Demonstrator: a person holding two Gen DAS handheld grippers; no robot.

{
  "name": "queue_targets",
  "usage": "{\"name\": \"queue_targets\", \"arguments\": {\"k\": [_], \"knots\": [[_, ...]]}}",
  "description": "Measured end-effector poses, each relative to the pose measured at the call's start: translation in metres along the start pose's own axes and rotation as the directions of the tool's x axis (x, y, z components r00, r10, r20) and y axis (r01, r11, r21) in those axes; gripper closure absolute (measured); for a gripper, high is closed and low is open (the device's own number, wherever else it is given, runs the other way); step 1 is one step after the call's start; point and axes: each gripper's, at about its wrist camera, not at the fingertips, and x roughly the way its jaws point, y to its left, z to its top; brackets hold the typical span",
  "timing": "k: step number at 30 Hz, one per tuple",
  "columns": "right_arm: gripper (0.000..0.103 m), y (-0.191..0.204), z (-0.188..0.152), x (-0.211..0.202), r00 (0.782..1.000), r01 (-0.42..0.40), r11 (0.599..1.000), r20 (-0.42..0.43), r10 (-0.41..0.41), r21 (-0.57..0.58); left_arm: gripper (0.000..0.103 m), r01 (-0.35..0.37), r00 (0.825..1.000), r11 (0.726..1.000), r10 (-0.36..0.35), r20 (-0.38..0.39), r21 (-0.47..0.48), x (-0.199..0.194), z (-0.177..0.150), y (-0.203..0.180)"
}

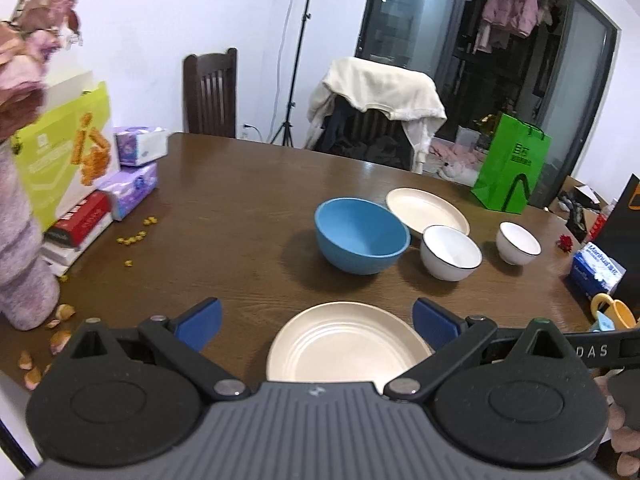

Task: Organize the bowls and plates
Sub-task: 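Move both open grippers toward the blue bowl and the white bowls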

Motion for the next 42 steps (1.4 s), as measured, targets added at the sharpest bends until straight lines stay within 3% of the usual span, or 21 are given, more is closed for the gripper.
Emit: {"name": "queue_targets", "arguments": {"k": [19, 42], "knots": [[0.0, -0.067, 0.059, -0.011, 0.992, 0.097, 0.991, 0.073, -0.103, 0.089, 0.0, 0.122, 0.992, 0.991, -0.12, -0.035, 0.061, 0.05, 0.074, -0.065], [0.0, -0.121, 0.157, 0.032, 0.985, 0.151, 0.983, 0.063, -0.158, 0.106, 0.0, 0.129, 0.985, 0.991, -0.124, -0.123, 0.026, 0.137, 0.14, -0.121]]}}
